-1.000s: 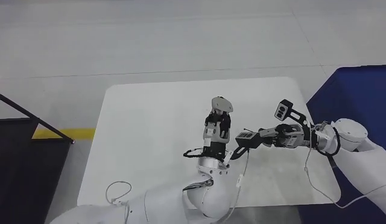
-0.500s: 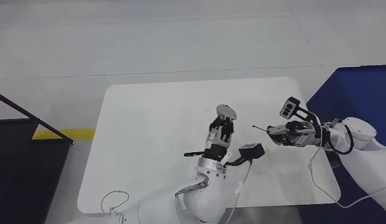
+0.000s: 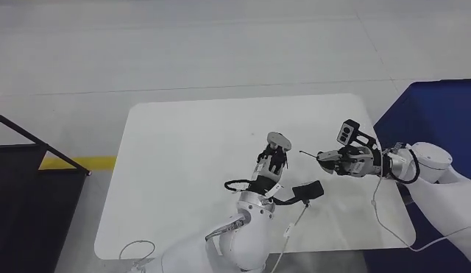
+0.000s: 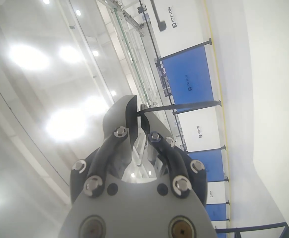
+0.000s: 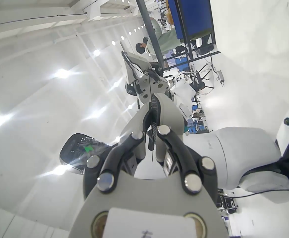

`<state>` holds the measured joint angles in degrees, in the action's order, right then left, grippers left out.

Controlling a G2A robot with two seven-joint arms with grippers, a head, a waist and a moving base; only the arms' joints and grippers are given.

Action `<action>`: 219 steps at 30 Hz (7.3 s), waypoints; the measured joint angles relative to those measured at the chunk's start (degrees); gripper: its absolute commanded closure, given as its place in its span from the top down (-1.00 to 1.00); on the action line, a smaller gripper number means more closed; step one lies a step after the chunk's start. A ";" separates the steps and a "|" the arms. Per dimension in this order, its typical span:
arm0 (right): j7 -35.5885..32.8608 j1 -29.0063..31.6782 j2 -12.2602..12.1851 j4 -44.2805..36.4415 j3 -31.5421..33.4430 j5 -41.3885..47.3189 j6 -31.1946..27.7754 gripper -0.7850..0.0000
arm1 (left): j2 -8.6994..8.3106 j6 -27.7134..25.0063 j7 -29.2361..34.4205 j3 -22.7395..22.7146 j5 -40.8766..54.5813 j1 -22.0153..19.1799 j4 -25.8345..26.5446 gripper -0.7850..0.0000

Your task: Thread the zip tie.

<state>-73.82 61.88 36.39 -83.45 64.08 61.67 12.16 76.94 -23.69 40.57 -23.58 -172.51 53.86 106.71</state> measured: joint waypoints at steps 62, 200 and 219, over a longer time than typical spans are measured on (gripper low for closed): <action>-7.21 -4.34 0.89 8.03 -1.50 8.52 2.77 -1.00 | -1.33 -17.15 -16.50 -3.60 3.11 2.19 -2.70 -1.00; -7.21 -4.34 0.89 8.03 -1.50 8.52 2.76 -1.00 | -14.69 81.81 -0.87 -22.48 177.02 3.71 -1.98 1.00; -7.21 -4.34 0.89 8.03 -1.50 8.52 2.76 -1.00 | -14.73 77.82 -10.97 -21.63 182.01 9.07 2.97 1.00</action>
<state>-81.02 57.54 37.28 -75.42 62.58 70.19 14.92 62.21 54.13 29.61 -45.20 9.51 62.92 109.68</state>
